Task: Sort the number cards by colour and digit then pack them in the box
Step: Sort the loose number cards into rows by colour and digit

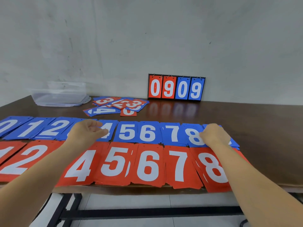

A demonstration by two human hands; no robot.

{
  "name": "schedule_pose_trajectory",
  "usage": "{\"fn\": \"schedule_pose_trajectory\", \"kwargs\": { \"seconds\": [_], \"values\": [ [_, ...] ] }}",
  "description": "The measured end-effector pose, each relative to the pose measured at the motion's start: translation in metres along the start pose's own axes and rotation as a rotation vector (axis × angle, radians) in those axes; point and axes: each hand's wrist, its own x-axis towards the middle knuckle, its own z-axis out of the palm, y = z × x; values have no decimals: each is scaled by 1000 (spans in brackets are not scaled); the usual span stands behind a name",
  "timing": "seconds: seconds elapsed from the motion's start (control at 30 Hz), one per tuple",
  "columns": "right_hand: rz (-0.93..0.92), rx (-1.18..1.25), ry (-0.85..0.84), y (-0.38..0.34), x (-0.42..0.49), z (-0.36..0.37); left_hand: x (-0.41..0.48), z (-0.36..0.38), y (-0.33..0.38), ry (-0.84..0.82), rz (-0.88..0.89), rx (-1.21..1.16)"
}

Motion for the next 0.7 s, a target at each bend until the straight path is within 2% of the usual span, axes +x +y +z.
{"fn": "schedule_pose_trajectory", "kwargs": {
  "seconds": [0.33, 0.6, 0.7],
  "values": [
    [-202, 134, -147, -117, -5, 23, 74, -8, -14, -62, 67, -4],
    [-216, 116, -182, -193, 7, 54, 152, -29, -38, -64, 62, 2],
    [-299, 76, -182, -219, 10, 69, 181, -27, -46, -67, 62, 33]
  ]
}}
